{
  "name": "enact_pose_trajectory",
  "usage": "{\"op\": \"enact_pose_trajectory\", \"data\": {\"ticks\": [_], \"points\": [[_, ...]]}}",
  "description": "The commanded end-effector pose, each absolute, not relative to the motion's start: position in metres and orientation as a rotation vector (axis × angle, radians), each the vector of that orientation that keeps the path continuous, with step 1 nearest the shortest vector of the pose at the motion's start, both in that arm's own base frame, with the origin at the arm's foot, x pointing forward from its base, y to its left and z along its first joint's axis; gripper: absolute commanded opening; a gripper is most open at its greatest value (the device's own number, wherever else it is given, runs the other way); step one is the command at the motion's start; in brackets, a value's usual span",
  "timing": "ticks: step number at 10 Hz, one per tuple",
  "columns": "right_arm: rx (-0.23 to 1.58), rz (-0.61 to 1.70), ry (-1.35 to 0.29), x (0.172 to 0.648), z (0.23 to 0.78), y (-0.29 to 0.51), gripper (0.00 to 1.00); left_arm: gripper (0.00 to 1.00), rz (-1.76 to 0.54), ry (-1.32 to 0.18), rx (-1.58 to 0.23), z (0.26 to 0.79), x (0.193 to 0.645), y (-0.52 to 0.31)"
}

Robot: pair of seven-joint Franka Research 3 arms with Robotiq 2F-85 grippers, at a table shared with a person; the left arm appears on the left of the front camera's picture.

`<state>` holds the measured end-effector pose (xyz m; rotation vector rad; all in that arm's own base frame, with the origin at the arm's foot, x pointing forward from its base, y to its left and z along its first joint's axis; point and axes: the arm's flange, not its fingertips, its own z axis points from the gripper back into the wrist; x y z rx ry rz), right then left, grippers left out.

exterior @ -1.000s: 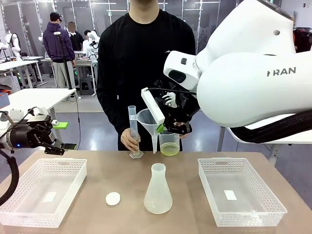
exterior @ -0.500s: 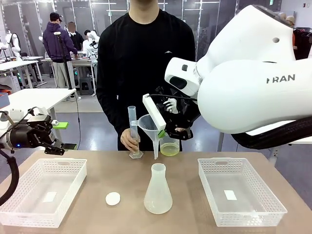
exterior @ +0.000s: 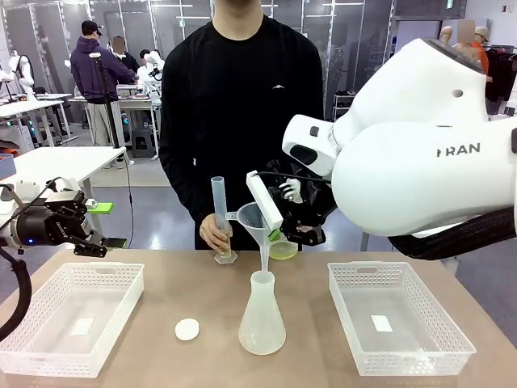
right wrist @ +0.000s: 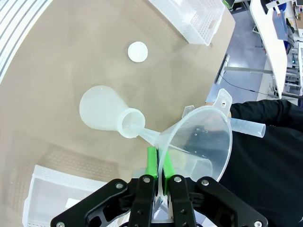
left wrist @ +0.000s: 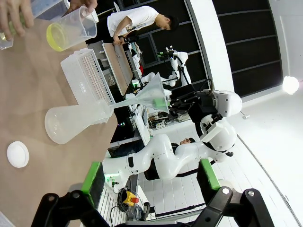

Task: Prepare the solutions needed for the experiment.
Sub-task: Pick up the Plastic Funnel and insert it into the Big flask.

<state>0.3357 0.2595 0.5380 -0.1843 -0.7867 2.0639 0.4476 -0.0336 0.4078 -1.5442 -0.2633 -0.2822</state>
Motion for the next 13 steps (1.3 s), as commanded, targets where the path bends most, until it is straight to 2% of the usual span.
{"op": "enact_pose_trajectory", "data": {"ticks": [1, 13], "points": [[-0.144, 2.078, -0.856, 0.344, 0.525, 0.255, 0.04, 1.00, -0.290, -0.279, -1.549, 0.409, 0.447, -0.035], [-0.044, 2.045, -0.856, 0.353, 0.457, 0.255, 0.04, 1.00, -0.290, -0.279, -1.549, 0.409, 0.447, -0.035]]}}
